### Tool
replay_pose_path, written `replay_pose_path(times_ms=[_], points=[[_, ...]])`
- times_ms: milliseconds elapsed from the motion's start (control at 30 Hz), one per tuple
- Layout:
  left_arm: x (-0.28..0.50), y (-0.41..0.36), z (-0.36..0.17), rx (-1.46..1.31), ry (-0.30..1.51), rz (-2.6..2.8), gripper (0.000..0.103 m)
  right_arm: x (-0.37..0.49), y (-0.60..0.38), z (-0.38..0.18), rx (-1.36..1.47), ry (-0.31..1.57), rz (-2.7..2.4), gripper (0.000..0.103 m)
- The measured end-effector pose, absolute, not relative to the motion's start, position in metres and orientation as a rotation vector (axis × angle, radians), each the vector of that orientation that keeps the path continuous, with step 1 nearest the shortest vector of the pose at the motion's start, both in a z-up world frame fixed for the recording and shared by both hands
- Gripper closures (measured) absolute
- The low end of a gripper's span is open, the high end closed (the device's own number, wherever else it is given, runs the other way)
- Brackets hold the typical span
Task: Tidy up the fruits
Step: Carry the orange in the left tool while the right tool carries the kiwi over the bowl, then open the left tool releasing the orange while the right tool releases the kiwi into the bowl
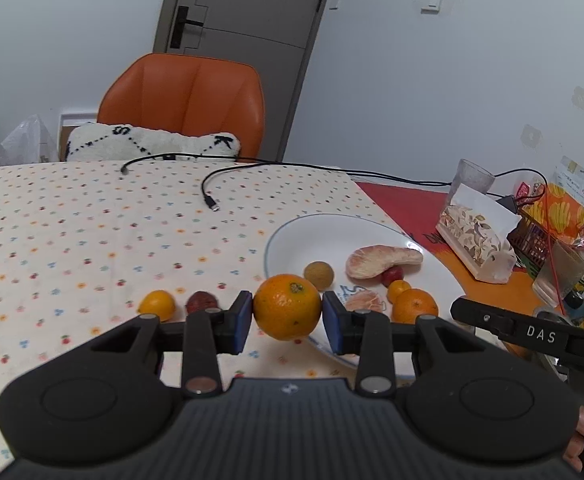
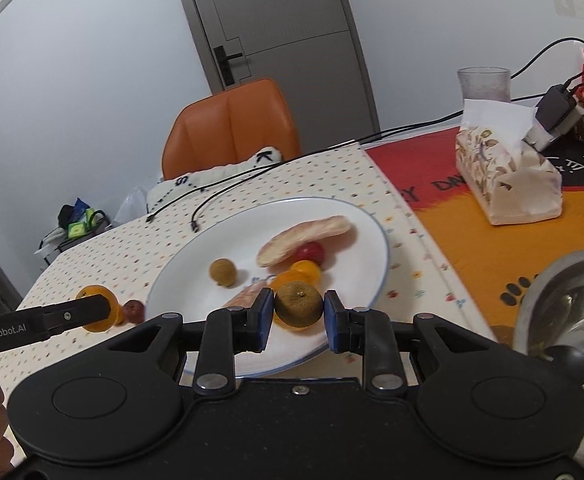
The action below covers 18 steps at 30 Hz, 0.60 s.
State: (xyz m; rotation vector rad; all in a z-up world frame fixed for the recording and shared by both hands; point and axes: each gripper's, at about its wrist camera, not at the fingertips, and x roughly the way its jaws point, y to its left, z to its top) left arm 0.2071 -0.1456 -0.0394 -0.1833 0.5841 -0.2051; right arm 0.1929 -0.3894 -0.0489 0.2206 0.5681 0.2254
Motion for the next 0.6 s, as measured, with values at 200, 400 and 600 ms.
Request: replay_pose_path(times_ms=[200, 400, 600], points=[[0.219, -0.159, -0.042, -0.173, 0.594, -0.222, 0.067, 0.2, -0.402, -0.05, 0.235, 0.563, 0.214, 0.077], [0.225, -0.167, -0.045, -0.165, 0.605, -0.232, 0.066, 0.205, -0.404, -0.05, 0.234, 0.553, 0.221, 0.073], [0.221, -0.163, -0.043, -0.161, 0.597, -0.21, 0.06, 0.202, -0.409, -0.049, 0.243, 0.554, 0.22, 0.072]])
